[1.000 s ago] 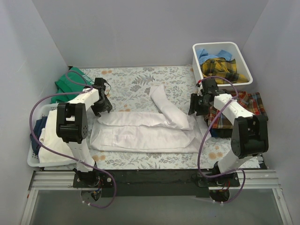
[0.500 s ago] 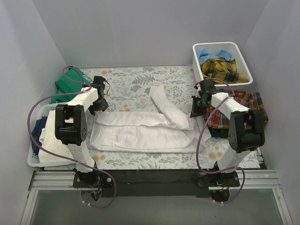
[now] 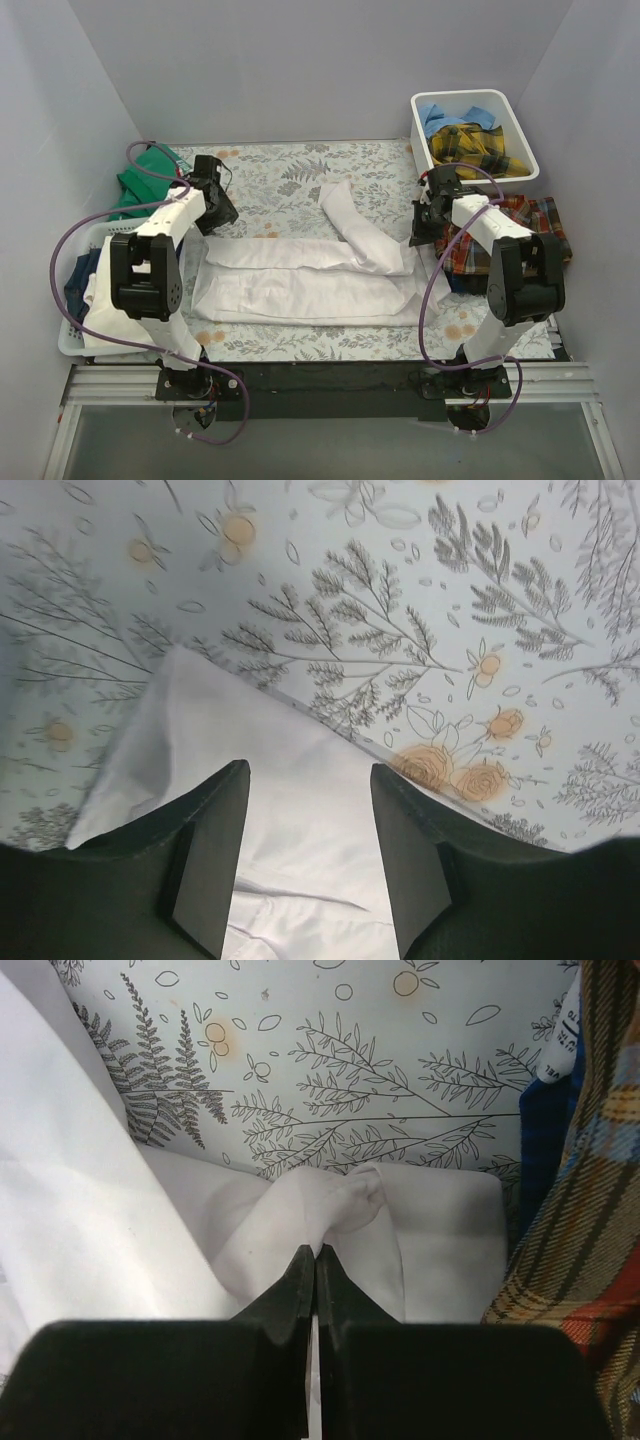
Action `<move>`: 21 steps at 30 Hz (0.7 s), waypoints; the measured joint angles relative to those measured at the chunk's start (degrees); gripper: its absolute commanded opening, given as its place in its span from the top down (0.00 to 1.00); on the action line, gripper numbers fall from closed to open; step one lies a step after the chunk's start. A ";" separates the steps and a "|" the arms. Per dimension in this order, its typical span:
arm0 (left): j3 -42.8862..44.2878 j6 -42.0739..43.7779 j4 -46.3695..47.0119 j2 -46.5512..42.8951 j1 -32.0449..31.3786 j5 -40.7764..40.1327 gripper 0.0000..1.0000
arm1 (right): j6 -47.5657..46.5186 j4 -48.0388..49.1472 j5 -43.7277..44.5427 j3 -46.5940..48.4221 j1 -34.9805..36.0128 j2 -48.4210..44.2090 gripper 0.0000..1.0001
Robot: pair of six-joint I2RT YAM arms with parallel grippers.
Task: Fold and stack the long sleeve shirts
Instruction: Fold the shirt
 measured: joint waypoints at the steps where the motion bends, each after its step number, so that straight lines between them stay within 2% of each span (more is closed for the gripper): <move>1: -0.61 -0.13 0.90 0.33 -0.15 1.84 0.50 | 0.24 -0.02 0.13 0.00 -0.04 -0.09 0.99; 6: -4.92 -1.20 3.17 6.25 -1.49 7.15 0.51 | 1.36 0.59 0.42 -0.92 -0.11 -2.56 0.99; 8: -4.20 -1.68 3.65 7.17 -1.92 7.58 0.51 | 1.60 1.92 0.79 -1.38 -0.42 -5.09 0.99; 13: -2.64 -2.14 2.71 8.76 -2.58 6.45 0.51 | 2.43 6.47 1.77 -1.42 -1.68 -10.34 0.99; 21: -0.59 -3.15 0.44 10.25 -3.28 4.04 0.51 | 3.04 9.11 3.13 -3.15 -3.72 -11.65 0.99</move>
